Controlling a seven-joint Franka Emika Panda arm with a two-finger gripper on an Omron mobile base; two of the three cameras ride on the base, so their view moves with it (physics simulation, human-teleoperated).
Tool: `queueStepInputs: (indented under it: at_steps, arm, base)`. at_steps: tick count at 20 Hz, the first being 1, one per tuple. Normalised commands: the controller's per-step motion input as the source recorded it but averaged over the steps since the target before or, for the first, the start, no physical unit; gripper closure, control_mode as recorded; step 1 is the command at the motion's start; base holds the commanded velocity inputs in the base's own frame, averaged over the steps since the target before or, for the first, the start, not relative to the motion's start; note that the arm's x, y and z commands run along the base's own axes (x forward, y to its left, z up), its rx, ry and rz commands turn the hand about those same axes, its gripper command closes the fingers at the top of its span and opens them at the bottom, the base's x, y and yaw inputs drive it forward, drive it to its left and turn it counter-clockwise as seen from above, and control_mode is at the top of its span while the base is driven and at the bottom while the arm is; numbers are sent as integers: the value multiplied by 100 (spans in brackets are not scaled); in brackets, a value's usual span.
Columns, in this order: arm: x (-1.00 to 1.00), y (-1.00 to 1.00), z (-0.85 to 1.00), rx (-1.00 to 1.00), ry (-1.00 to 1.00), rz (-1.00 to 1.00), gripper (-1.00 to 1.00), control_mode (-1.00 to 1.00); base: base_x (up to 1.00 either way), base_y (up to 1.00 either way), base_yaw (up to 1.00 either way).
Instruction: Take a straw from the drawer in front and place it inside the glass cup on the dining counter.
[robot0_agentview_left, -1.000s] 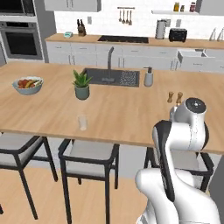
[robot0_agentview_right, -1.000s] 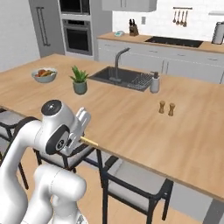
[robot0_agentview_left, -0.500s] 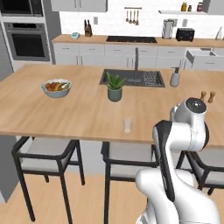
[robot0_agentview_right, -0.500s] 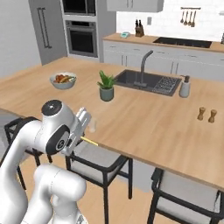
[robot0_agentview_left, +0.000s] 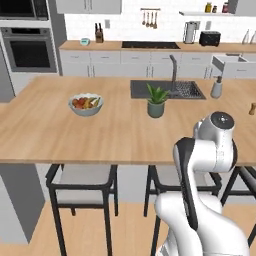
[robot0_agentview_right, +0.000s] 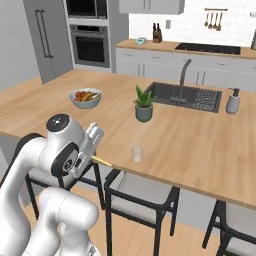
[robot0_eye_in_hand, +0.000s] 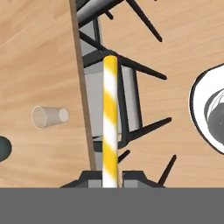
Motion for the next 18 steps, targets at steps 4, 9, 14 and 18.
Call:
queueStepInputs:
  at_steps: [4, 9, 14, 18]
  arm:
    - [0, 0, 0, 0, 0, 0, 100, 100]
    - [0, 0, 0, 0, 0, 0, 100, 100]
    - [0, 0, 0, 0, 0, 0, 100, 100]
    - [0, 6, 0, 0, -2, -8, 100, -100]
  base:
    - [27, 11, -22]
    - [40, 2, -25]
    - [45, 11, -25]
    - [2, 7, -10]
